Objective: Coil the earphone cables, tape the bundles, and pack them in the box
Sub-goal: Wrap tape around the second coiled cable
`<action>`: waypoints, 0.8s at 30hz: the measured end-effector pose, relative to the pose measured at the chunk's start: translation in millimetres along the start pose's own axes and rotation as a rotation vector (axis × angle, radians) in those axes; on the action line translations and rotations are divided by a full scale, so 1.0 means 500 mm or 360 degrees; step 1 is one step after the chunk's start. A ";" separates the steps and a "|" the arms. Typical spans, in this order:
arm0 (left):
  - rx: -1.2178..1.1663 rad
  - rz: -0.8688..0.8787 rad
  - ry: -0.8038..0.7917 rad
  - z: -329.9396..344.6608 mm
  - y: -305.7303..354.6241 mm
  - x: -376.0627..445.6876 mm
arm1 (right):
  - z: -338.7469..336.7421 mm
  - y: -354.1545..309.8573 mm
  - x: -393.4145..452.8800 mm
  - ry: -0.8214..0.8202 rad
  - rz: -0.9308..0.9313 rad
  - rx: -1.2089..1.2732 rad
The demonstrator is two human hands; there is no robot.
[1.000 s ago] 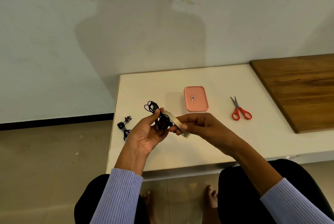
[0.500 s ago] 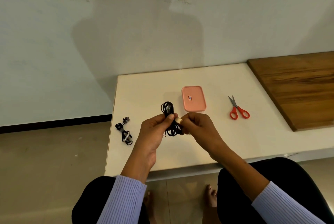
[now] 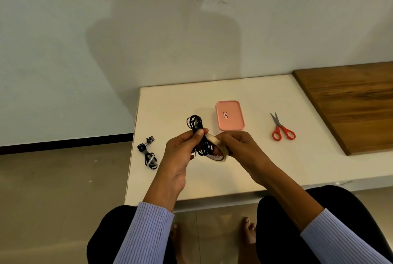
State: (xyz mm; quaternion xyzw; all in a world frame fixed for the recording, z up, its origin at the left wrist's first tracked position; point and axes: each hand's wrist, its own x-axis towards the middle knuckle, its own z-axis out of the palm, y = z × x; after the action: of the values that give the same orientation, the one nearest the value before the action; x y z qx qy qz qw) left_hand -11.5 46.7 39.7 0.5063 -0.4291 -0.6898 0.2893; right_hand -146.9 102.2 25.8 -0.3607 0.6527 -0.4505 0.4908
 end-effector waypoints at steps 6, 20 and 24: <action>-0.0176 -0.0112 -0.0009 -0.014 0.003 0.014 | -0.006 -0.004 -0.003 -0.0190 -0.0061 0.0109; -0.0318 -0.0232 -0.0043 -0.021 -0.003 0.028 | -0.005 -0.017 -0.012 -0.0267 -0.0027 0.0309; -0.0251 -0.0206 -0.0034 -0.019 -0.007 0.027 | -0.007 -0.009 -0.008 -0.0155 -0.0012 0.0284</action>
State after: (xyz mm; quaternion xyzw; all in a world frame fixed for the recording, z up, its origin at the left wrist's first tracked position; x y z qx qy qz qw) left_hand -7.0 33.9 29.5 0.5013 -0.3429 -0.7441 0.2784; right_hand -148.9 105.3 31.6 -0.3395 0.5841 -0.4907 0.5503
